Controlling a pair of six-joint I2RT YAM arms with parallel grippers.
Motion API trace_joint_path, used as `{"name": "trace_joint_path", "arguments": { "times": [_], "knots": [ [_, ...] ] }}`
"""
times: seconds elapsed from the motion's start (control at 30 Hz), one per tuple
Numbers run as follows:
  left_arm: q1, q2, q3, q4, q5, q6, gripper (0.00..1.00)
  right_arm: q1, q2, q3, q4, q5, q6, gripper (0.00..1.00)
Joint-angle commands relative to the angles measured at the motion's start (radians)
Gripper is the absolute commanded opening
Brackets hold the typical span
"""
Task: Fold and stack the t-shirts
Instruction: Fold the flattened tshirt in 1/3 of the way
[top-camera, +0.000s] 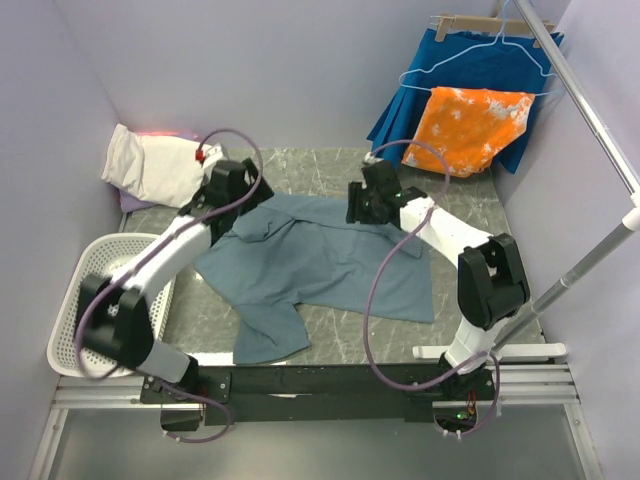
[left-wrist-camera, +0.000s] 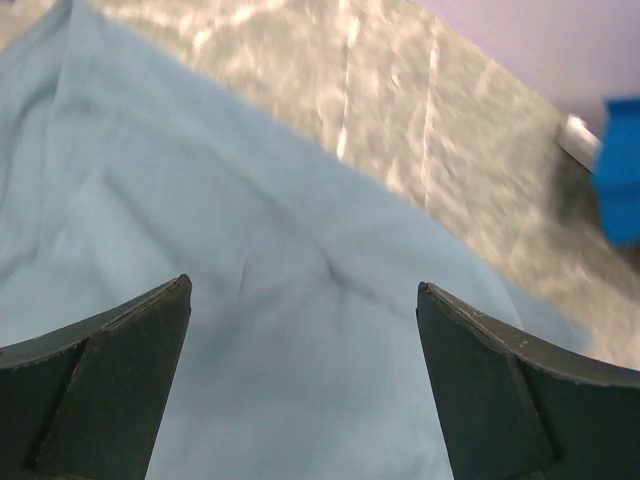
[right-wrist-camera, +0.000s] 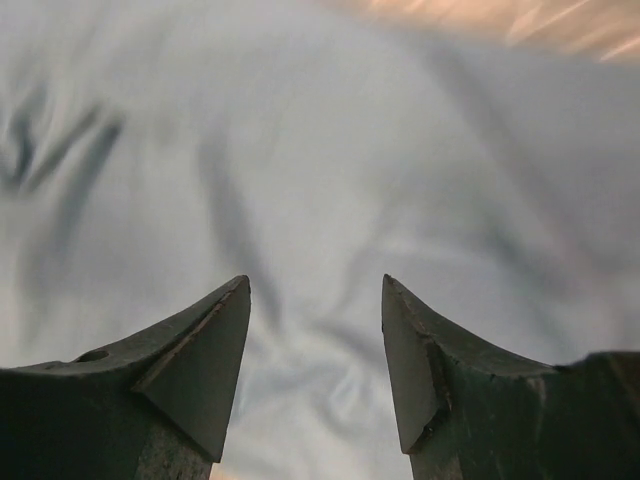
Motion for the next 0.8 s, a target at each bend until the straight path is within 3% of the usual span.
{"name": "trace_joint_path", "arguments": {
  "times": [0.0, 0.1, 0.43, 0.53, 0.77],
  "knots": [
    [0.076, 0.202, 0.103, 0.109, 0.015, 0.072, 0.99, -0.119, 0.096, 0.095, -0.011, 0.017, 0.03, 0.62],
    [0.145, 0.314, 0.132, 0.138, 0.113, 0.08, 0.99, -0.186, 0.151, 0.126, -0.058, 0.016, 0.038, 0.62],
    [0.237, 0.536, 0.196, 0.069, 0.185, 0.146, 0.99, -0.301, 0.248, 0.087, -0.122, -0.007, 0.055, 0.62],
    [0.245, 0.589, 0.241, 0.017, 0.196, 0.175, 1.0, -0.343, 0.283, 0.109, -0.159, -0.046, 0.066, 0.57],
    [0.246, 0.687, 0.345, -0.091, 0.263, 0.242, 0.99, -0.403, 0.366, 0.281, -0.346, 0.101, 0.023, 0.59]
  ]
}}
